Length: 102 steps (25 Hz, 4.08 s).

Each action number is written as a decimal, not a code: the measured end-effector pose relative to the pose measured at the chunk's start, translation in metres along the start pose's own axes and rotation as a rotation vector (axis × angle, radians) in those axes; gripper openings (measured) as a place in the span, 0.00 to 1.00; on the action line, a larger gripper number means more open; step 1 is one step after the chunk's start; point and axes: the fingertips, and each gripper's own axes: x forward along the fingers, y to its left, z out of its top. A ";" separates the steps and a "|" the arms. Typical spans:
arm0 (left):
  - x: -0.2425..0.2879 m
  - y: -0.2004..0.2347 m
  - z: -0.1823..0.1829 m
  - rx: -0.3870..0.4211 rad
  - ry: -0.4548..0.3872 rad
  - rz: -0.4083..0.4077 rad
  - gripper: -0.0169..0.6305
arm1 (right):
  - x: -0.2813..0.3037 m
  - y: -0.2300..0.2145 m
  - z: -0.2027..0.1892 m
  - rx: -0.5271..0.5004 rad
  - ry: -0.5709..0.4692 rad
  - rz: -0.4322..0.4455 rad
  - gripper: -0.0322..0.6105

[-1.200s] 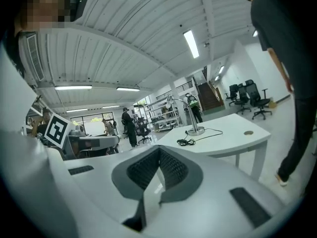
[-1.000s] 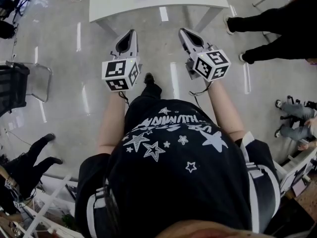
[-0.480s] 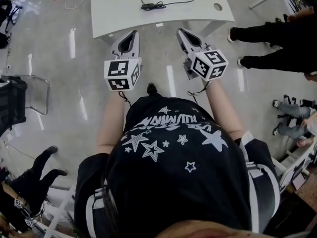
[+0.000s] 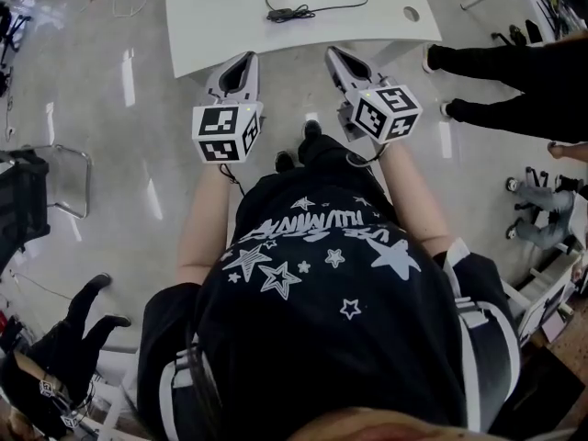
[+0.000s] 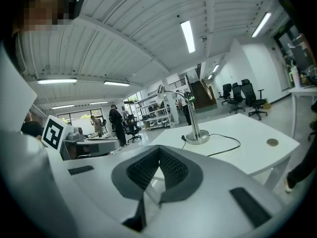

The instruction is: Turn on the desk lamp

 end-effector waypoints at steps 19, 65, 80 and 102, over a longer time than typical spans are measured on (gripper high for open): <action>0.090 0.023 -0.018 0.028 0.048 -0.048 0.04 | 0.099 -0.059 0.011 -0.016 0.082 0.102 0.06; 0.211 0.040 -0.112 0.141 0.372 -0.406 0.29 | 0.187 -0.105 -0.024 -0.006 0.289 0.177 0.06; 0.204 0.041 -0.111 0.115 0.397 -0.453 0.24 | 0.197 -0.089 -0.036 -0.067 0.357 0.242 0.06; 0.200 0.042 -0.113 0.100 0.403 -0.469 0.23 | 0.214 -0.071 -0.060 -0.130 0.469 0.306 0.06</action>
